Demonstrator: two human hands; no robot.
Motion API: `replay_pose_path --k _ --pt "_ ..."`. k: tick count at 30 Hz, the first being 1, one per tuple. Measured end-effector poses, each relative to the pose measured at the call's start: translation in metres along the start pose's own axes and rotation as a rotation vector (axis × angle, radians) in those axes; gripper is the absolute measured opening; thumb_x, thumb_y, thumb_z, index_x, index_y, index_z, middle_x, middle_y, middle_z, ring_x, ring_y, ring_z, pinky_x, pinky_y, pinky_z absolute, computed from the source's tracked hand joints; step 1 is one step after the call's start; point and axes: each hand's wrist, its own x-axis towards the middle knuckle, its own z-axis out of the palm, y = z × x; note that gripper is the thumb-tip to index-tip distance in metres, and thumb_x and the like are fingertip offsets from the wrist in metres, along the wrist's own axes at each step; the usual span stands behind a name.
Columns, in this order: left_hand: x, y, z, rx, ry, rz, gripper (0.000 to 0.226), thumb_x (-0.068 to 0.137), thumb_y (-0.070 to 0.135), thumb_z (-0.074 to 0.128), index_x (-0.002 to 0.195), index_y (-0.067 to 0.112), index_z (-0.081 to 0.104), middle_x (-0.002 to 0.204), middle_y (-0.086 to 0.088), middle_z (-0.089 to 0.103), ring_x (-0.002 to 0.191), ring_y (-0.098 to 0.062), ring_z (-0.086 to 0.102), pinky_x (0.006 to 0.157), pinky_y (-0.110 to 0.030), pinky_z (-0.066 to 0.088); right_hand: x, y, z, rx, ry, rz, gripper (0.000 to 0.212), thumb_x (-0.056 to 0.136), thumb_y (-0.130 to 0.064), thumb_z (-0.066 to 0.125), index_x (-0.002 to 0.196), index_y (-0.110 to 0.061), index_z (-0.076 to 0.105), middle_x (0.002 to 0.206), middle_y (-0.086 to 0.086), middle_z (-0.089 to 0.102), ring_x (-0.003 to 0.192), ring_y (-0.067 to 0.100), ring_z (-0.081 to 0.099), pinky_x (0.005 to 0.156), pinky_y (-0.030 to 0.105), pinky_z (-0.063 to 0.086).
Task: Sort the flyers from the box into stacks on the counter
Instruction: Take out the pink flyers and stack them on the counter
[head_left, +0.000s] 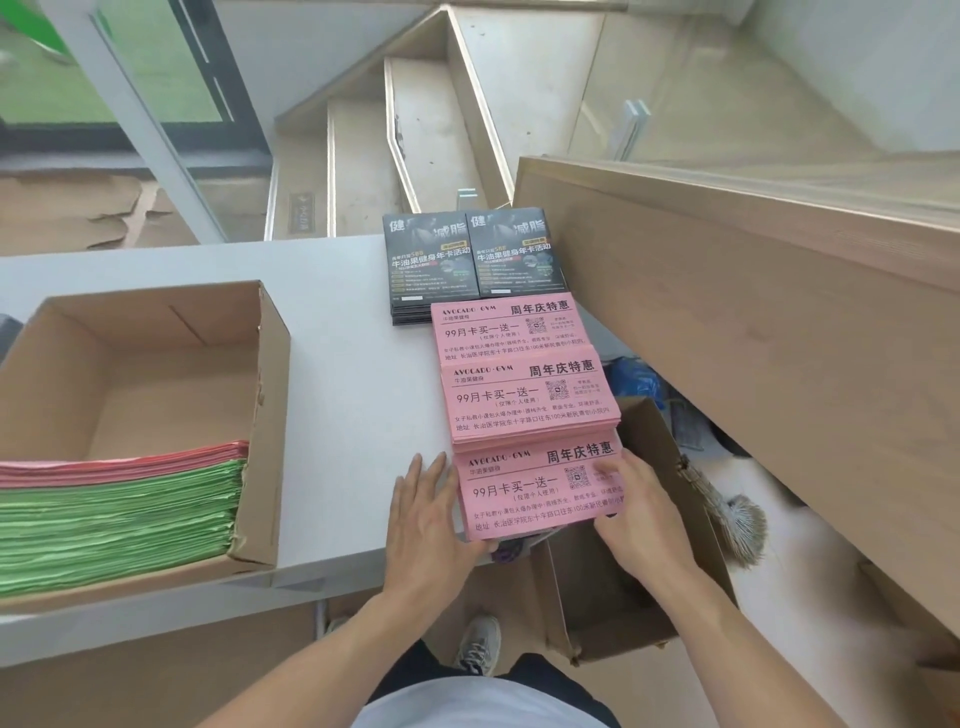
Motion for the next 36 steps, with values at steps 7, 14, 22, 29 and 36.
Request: replay_pose_path --k 7,14,22,29,36 --pt "0.002 0.0 0.001 0.013 -0.011 0.014 0.102 0.081 0.056 0.071 0.16 0.035 0.01 0.168 0.012 0.007 0.154 -0.011 -0.015 0.127 -0.04 -0.006 0.001 0.003 0.002 -0.02 -0.029 0.021 0.058 0.092 -0.023 0.073 0.143 -0.033 0.049 0.159 -0.011 0.035 0.119 0.007 0.057 0.065 0.009 0.041" --pt "0.01 -0.002 -0.004 0.008 -0.004 0.006 0.102 0.083 0.06 0.068 0.16 0.035 0.007 0.169 0.011 0.007 0.155 -0.013 -0.015 0.127 -0.04 -0.006 0.011 -0.003 0.003 0.016 -0.052 0.017 0.056 0.093 -0.028 0.072 0.143 -0.033 0.048 0.157 -0.013 0.037 0.106 0.0 0.053 0.059 0.006 0.039" --pt "0.006 -0.003 -0.012 0.02 -0.085 -0.005 0.116 0.082 0.056 0.074 0.16 0.026 -0.007 0.169 0.007 -0.006 0.153 -0.012 -0.021 0.126 -0.04 -0.009 0.002 -0.013 -0.009 -0.175 0.006 -0.026 0.065 0.09 -0.009 0.067 0.147 -0.029 0.043 0.161 -0.003 0.028 0.146 0.019 0.029 0.115 0.039 0.039" --pt "-0.017 0.007 -0.033 -0.241 -0.083 -0.058 0.1 0.087 0.057 0.069 0.16 0.037 0.003 0.168 0.017 -0.004 0.153 -0.003 -0.011 0.128 -0.042 0.01 -0.014 -0.036 -0.003 -0.242 0.042 -0.044 0.049 0.094 -0.015 0.06 0.141 -0.029 0.055 0.148 -0.007 0.049 0.135 0.016 0.043 0.117 0.04 0.038" --pt "-0.044 -0.028 -0.112 -0.409 0.398 0.137 0.041 0.094 0.023 0.07 0.133 0.03 0.06 0.145 0.023 0.05 0.139 -0.001 0.042 0.116 -0.021 0.033 -0.014 -0.137 0.016 0.059 0.109 -0.389 0.028 0.095 -0.014 0.065 0.119 -0.027 0.068 0.118 -0.016 0.062 0.114 0.006 0.054 0.107 0.031 0.044"
